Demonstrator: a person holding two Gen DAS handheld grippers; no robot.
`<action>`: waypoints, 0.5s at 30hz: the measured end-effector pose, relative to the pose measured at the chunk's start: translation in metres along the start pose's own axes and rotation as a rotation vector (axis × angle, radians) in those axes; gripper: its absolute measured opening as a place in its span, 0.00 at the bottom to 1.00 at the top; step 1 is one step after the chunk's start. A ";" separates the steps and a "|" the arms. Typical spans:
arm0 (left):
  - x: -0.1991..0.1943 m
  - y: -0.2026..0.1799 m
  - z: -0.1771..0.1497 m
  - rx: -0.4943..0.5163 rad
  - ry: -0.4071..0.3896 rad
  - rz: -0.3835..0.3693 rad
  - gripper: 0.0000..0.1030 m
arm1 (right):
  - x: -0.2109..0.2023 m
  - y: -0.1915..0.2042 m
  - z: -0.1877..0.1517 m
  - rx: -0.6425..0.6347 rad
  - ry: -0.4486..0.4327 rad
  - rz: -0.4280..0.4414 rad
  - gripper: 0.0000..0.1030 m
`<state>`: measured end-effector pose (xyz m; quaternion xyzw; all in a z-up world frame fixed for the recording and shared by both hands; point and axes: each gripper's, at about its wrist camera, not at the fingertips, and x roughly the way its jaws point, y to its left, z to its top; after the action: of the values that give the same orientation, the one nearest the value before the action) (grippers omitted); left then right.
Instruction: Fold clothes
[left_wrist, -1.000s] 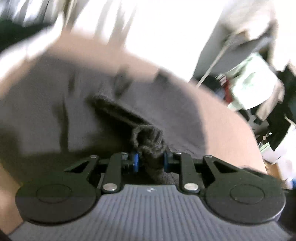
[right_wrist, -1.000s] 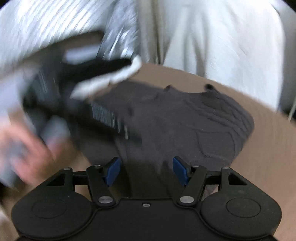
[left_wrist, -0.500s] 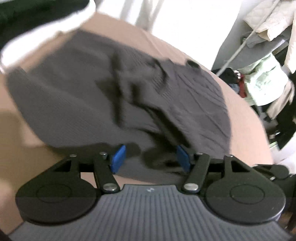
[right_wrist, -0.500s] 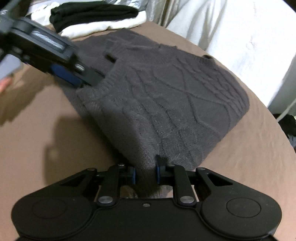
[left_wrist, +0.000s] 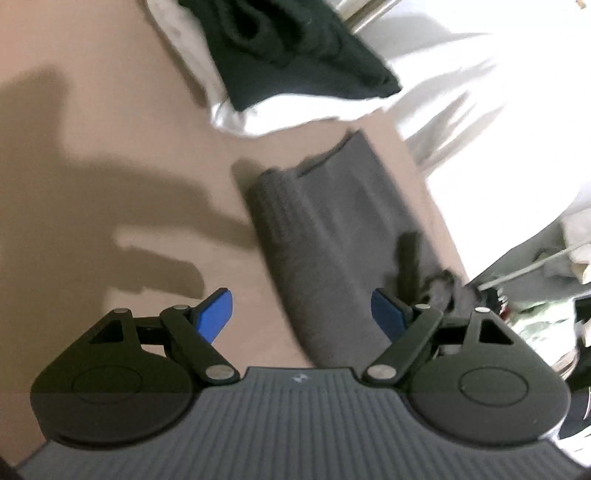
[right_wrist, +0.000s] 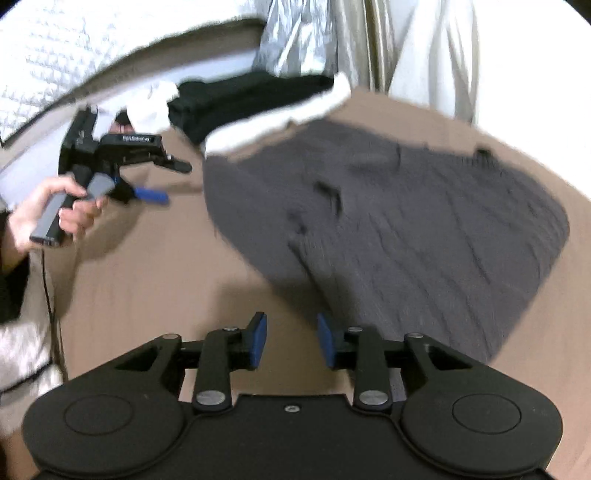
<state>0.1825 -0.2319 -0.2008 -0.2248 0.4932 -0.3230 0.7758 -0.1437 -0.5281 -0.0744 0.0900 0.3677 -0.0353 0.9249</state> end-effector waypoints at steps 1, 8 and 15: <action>0.003 -0.007 -0.001 0.055 -0.019 0.021 0.80 | 0.000 0.003 0.002 0.003 -0.031 0.005 0.39; 0.049 -0.024 -0.015 0.156 0.074 0.014 0.82 | 0.012 -0.004 0.009 0.095 -0.144 -0.058 0.63; 0.059 -0.007 -0.009 -0.013 0.040 -0.053 0.86 | 0.021 -0.021 0.012 0.182 -0.181 -0.099 0.63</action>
<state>0.1900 -0.2797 -0.2360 -0.2364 0.5044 -0.3447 0.7556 -0.1229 -0.5509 -0.0831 0.1518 0.2819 -0.1221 0.9395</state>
